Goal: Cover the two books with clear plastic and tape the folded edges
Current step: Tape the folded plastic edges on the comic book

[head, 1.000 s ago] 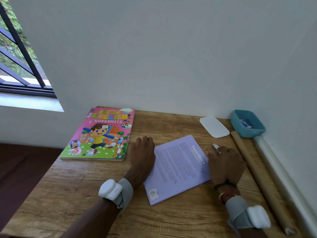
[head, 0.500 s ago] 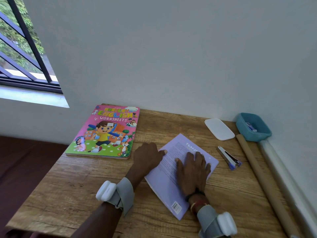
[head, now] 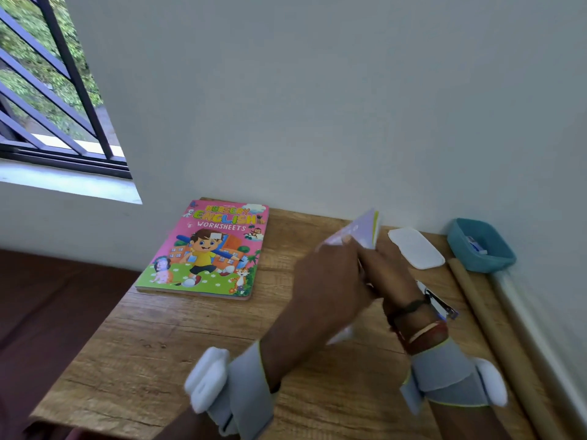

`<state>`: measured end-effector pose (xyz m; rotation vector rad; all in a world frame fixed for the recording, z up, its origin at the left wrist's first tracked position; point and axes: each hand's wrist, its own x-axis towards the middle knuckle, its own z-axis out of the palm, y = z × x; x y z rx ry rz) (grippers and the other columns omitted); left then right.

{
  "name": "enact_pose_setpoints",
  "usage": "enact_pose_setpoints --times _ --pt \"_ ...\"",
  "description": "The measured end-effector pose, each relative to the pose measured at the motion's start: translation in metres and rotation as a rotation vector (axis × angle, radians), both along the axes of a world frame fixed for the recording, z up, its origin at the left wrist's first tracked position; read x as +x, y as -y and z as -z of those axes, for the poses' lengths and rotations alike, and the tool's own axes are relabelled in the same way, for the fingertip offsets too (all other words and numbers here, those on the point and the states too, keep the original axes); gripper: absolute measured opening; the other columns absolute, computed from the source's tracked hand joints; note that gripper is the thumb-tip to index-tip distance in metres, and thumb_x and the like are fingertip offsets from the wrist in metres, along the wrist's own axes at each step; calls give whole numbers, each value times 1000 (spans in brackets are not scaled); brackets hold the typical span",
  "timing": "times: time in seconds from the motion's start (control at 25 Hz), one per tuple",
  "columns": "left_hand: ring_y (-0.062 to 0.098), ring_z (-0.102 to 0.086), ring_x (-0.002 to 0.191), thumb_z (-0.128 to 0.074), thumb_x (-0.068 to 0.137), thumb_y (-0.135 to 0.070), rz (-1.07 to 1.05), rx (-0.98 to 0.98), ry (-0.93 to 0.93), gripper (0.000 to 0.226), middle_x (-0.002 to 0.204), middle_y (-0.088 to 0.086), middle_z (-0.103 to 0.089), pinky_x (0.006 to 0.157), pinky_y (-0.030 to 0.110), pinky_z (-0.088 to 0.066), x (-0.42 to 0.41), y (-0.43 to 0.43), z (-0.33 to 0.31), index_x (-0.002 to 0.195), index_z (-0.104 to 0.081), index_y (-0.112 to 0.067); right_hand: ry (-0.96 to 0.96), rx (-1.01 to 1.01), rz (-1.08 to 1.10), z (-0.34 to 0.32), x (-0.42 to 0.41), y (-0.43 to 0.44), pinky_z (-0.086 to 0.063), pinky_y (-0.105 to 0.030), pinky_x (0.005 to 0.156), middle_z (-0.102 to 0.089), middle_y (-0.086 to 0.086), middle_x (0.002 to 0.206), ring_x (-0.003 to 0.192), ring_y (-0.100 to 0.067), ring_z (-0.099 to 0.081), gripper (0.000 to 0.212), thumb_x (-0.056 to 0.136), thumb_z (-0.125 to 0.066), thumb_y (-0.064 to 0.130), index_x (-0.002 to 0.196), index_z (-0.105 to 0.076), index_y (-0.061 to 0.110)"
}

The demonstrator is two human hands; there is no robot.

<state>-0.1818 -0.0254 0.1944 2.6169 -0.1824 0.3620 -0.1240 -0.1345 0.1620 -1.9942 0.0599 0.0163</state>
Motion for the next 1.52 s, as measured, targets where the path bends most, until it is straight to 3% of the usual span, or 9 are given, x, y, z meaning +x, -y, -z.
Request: enact_pose_setpoints --times 0.12,0.28,0.56,0.68,0.8,1.0,1.16,1.36,1.52 --pt "15 -63 83 -69 83 -41 106 -73 -218 24 81 -1 -62 52 17 -31 5 16 35 90 -70 -18 -12 -152 17 41 20 21 -52 -51 65 -65 -13 69 65 -28 -58 23 74 -59 22 78 -65 0" --pt "16 -62 100 -66 81 -61 147 -271 -404 49 102 0 -68 80 33 -44 19 6 84 96 -67 -14 -143 -201 93 86 28 40 -46 -31 70 -72 -15 91 88 -33 -66 14 81 -64 11 90 -72 3" --pt "37 -49 129 -45 90 -58 -233 132 59 57 134 12 -56 100 54 -43 60 -110 162 121 -59 -12 -12 -463 259 106 -5 28 -43 -31 75 -64 -7 109 102 -32 -60 36 80 -71 26 110 -58 11" --pt "33 -27 145 -35 97 -61 -350 263 -164 67 155 11 -36 111 60 -23 57 -145 165 144 -41 -13 101 -398 267 123 -1 4 -49 -39 84 -64 -10 110 101 -32 -59 41 76 -74 20 114 -59 10" --pt "32 -45 134 -24 97 -54 -311 275 -169 64 146 9 -50 104 59 -34 31 -151 164 140 -49 -13 162 -135 302 119 9 -10 -46 -25 72 -71 -8 100 86 -22 -63 36 71 -80 8 105 -67 8" --pt "27 -64 87 -46 96 -46 -463 180 9 35 91 5 -71 65 33 -40 1 -153 138 92 -69 -21 143 7 388 112 21 -9 -44 -20 68 -72 -4 95 83 -18 -65 33 72 -80 7 103 -70 10" --pt "35 -47 123 -59 77 -73 -765 188 -258 79 130 15 -55 95 48 -38 32 -198 125 124 -54 -9 187 -37 391 118 30 -16 -53 -29 72 -72 -4 94 81 -18 -65 30 71 -81 9 98 -70 12" --pt "37 -45 122 -76 44 -81 -809 -26 -543 114 129 20 -50 100 48 -36 58 -232 103 127 -48 -7 237 -167 385 126 38 -29 -57 -44 74 -72 -7 95 83 -26 -66 32 70 -80 16 100 -69 14" --pt "27 -67 82 -83 56 -62 -608 -335 -597 76 96 13 -71 72 33 -54 50 -265 83 103 -66 -5 213 -193 434 123 39 -33 -56 -44 74 -70 -11 95 85 -31 -65 36 71 -80 15 101 -60 10"
